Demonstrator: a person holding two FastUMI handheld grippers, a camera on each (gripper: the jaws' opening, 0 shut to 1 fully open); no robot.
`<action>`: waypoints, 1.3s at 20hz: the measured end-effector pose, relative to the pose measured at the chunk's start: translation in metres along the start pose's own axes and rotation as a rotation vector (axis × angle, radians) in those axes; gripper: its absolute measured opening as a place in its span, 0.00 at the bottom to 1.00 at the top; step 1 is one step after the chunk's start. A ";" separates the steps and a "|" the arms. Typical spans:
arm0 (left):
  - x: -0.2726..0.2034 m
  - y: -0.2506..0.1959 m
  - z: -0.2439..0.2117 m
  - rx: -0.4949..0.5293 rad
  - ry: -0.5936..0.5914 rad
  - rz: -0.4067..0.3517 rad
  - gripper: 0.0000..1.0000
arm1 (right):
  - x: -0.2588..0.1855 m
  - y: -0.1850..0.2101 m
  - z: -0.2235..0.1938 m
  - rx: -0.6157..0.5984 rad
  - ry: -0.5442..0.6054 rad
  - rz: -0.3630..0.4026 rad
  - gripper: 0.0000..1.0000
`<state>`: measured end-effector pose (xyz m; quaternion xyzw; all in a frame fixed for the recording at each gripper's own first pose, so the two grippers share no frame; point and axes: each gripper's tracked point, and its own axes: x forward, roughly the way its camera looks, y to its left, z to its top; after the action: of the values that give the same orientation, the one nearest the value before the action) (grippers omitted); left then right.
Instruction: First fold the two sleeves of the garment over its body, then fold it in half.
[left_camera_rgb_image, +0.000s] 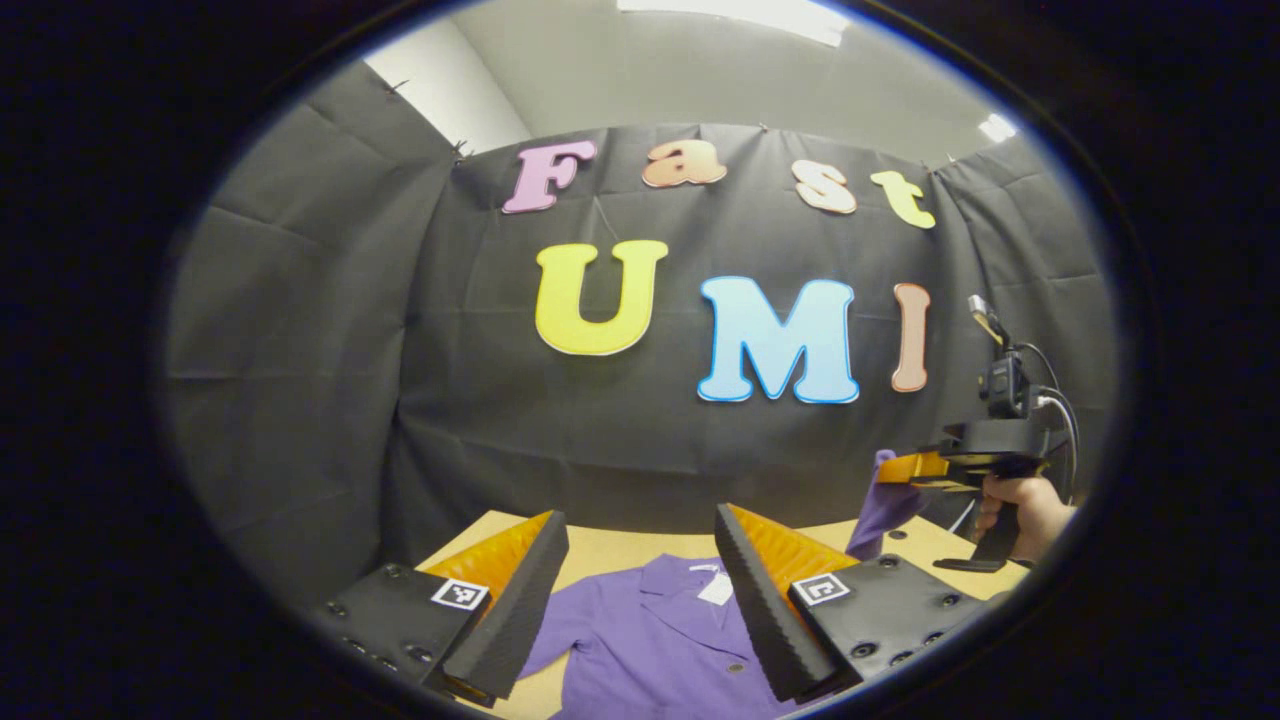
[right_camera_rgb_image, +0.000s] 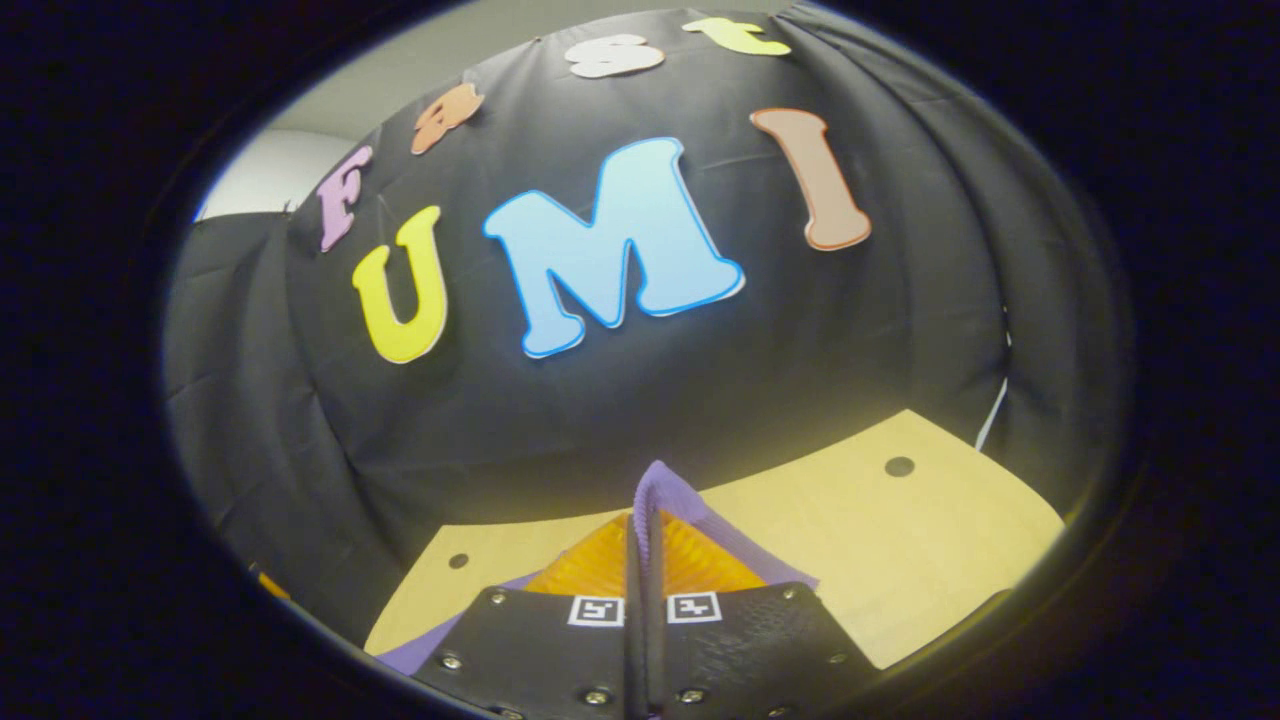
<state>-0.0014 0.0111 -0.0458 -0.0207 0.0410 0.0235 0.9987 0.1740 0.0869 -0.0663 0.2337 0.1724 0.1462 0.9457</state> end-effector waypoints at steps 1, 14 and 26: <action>-0.002 0.006 -0.002 0.005 0.001 0.005 0.94 | 0.004 0.014 -0.004 -0.021 0.006 0.024 0.01; -0.017 0.078 -0.042 -0.013 0.064 0.116 0.94 | 0.073 0.107 -0.148 -0.349 0.288 0.135 0.02; -0.023 0.093 -0.050 -0.020 0.074 0.171 0.94 | 0.067 0.134 -0.180 -0.421 0.336 0.188 0.19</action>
<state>-0.0324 0.1012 -0.0969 -0.0282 0.0790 0.1081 0.9906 0.1372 0.2949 -0.1673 0.0195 0.2704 0.3024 0.9138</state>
